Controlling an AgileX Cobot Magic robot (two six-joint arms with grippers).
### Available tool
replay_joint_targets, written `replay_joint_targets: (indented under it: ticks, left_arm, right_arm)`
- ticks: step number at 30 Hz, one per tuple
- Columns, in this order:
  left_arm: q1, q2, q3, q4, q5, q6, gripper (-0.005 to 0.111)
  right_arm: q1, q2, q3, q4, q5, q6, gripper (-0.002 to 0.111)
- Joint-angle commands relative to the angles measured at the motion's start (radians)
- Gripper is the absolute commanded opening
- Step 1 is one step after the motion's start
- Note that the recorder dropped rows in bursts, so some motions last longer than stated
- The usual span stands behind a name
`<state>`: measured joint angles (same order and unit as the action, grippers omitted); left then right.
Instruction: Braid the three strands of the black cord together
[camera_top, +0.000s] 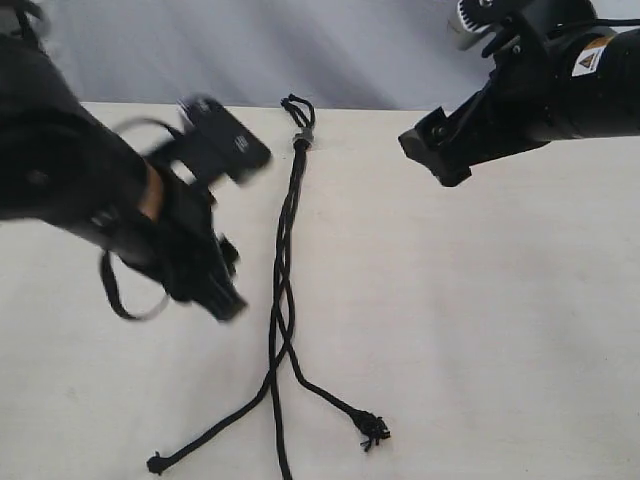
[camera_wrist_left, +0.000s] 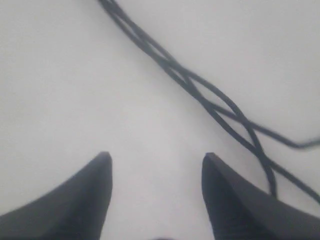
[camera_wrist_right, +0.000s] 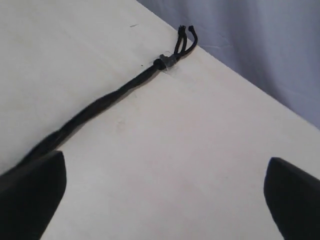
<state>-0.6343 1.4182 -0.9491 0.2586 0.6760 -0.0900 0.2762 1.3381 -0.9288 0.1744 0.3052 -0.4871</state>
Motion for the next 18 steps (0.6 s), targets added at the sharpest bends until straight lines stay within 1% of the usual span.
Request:
replay_joint_targets:
  ticks: [1,2,3,4,5,6,9,11,14,18]
  left_arm:
    - [0.216,-0.228,0.0,0.076,-0.096,-0.097,0.027]
    - [0.267,-0.276,0.002,0.076,-0.098,-0.097,0.011]
    - [0.294,-0.298,0.009,0.076,-0.105,-0.097,0.001]
    - [0.338,-0.328,0.027,0.076,-0.124,-0.097,0.001]
    - [0.357,-0.338,0.039,0.076,-0.139,-0.097,0.001]
    - [0.382,-0.348,0.065,0.076,-0.168,-0.097,0.001]
    - [0.395,-0.346,0.105,0.09,-0.239,-0.093,0.001]
    - [0.395,-0.346,0.119,0.115,-0.299,-0.093,0.001]
    - [0.395,-0.346,0.119,0.112,-0.305,-0.093,0.001]
    - [0.395,-0.346,0.119,0.112,-0.297,-0.09,0.001]
  right_arm:
    - [0.069,-0.008,-0.001,0.093,0.106,-0.071,0.105]
    - [0.145,-0.008,-0.001,0.093,0.137,-0.071,0.105]
    - [0.191,-0.003,-0.001,0.093,0.151,-0.071,0.105]
    - [0.281,0.018,-0.001,0.093,0.168,-0.065,0.105]
    - [0.329,0.035,-0.001,0.093,0.171,-0.054,0.105]
    - [0.411,0.077,-0.001,0.093,0.164,-0.022,0.105]
    - [0.515,0.156,-0.02,0.086,0.203,0.03,0.105]
    - [0.559,0.214,-0.037,0.086,0.253,0.062,0.105]
    - [0.606,0.287,-0.059,0.086,0.282,0.089,0.105]
    - [0.639,0.372,-0.08,0.079,0.314,0.131,0.105]
